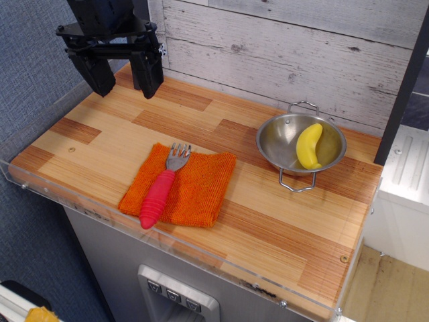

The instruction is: Put the fork next to the left side of the towel

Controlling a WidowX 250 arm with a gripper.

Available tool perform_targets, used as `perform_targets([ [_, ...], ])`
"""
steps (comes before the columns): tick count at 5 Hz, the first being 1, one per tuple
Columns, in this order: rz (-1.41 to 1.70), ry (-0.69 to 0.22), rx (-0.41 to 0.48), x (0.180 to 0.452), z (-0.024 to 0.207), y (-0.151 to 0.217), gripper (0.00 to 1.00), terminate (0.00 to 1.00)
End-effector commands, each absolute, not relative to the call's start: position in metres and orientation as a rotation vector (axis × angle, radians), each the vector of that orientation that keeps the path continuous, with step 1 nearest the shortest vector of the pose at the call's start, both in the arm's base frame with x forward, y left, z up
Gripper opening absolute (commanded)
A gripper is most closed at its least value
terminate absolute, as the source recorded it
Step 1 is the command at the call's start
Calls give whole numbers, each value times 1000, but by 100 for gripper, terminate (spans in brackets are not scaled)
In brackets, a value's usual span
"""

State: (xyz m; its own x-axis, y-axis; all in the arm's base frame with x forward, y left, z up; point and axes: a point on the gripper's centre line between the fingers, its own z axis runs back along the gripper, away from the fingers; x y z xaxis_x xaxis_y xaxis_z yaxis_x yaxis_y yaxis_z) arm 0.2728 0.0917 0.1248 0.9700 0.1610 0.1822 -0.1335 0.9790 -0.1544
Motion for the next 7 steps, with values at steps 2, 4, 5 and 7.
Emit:
perform_targets([
  [2, 191, -212, -142, 277, 119, 81, 100, 0],
  [4, 148, -203, -147, 275, 111, 41, 100, 0],
  [5, 135, -174, -144, 265, 99, 30, 100, 0],
  [7, 151, -124, -106, 246, 81, 37, 100, 0],
])
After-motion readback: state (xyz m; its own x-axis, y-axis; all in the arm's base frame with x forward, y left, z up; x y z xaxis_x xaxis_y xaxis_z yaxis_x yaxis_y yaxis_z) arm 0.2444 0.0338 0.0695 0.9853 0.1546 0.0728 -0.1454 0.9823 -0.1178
